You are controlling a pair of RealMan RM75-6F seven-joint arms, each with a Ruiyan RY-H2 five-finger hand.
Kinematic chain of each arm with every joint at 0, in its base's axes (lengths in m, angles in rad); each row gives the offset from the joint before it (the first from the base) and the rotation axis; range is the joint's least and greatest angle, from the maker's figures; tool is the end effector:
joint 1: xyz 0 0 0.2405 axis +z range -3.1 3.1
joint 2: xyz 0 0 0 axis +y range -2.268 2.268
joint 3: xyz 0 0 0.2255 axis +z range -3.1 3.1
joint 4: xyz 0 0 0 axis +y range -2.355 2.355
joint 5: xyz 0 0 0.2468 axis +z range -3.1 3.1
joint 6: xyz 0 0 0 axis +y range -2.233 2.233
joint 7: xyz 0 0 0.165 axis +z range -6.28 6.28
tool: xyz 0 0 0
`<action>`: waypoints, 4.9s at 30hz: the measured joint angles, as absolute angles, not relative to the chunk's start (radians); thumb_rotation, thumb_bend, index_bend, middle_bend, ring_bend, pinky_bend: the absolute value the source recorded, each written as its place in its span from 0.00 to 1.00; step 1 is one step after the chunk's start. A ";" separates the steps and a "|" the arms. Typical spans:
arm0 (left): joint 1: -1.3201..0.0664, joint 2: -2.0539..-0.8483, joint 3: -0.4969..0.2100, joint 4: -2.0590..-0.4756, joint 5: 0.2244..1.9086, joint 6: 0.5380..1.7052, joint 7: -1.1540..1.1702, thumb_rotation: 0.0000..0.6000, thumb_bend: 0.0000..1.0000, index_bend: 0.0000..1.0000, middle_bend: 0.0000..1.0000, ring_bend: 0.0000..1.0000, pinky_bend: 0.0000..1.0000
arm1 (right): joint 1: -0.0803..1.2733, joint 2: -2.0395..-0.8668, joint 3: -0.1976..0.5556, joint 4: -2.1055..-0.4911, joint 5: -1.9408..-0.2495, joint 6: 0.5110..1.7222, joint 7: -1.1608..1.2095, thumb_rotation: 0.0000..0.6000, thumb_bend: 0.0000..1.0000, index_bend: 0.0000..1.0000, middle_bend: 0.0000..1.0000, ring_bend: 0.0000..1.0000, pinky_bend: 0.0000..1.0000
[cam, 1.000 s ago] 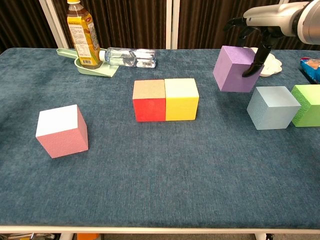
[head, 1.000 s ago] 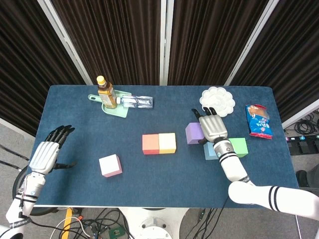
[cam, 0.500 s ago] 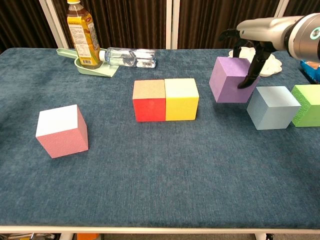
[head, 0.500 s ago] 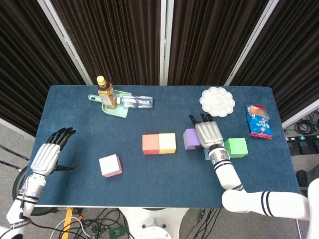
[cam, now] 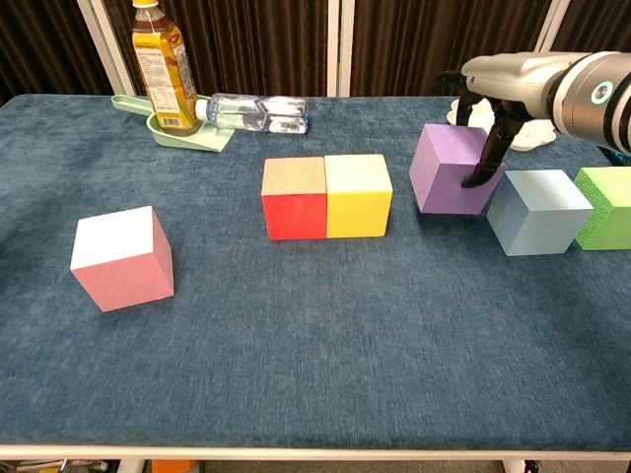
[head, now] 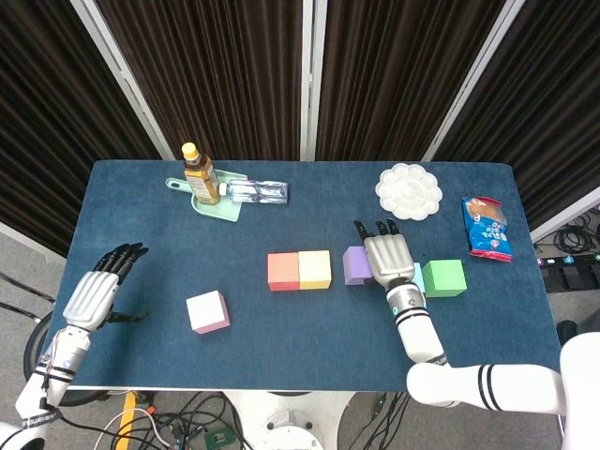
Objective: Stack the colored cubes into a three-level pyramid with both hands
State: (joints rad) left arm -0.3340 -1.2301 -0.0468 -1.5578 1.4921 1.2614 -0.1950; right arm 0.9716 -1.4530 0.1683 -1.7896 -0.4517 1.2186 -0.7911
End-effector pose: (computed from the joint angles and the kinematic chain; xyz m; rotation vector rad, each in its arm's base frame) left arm -0.2507 0.2673 0.0487 -1.5768 -1.1250 -1.1012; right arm -0.0859 -0.3410 -0.0334 1.7240 -0.9796 0.6211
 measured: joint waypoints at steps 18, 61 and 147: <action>-0.328 -1.234 -0.038 -1.538 1.489 1.255 -0.218 1.00 0.00 0.09 0.05 0.00 0.11 | 0.970 -1.552 0.177 -1.661 -0.421 1.162 -0.803 1.00 0.10 0.00 0.48 0.08 0.00; -0.328 -1.238 -0.033 -1.539 1.486 1.240 -0.224 1.00 0.00 0.10 0.05 0.00 0.11 | 0.928 -1.500 0.132 -1.621 -0.721 1.019 -0.656 1.00 0.10 0.00 0.46 0.00 0.00; -0.342 -1.236 -0.029 -1.549 1.472 1.202 -0.199 1.00 0.00 0.10 0.05 0.00 0.11 | 0.910 -1.572 0.150 -1.504 -0.834 0.949 -0.595 1.00 0.10 0.00 0.45 0.00 0.00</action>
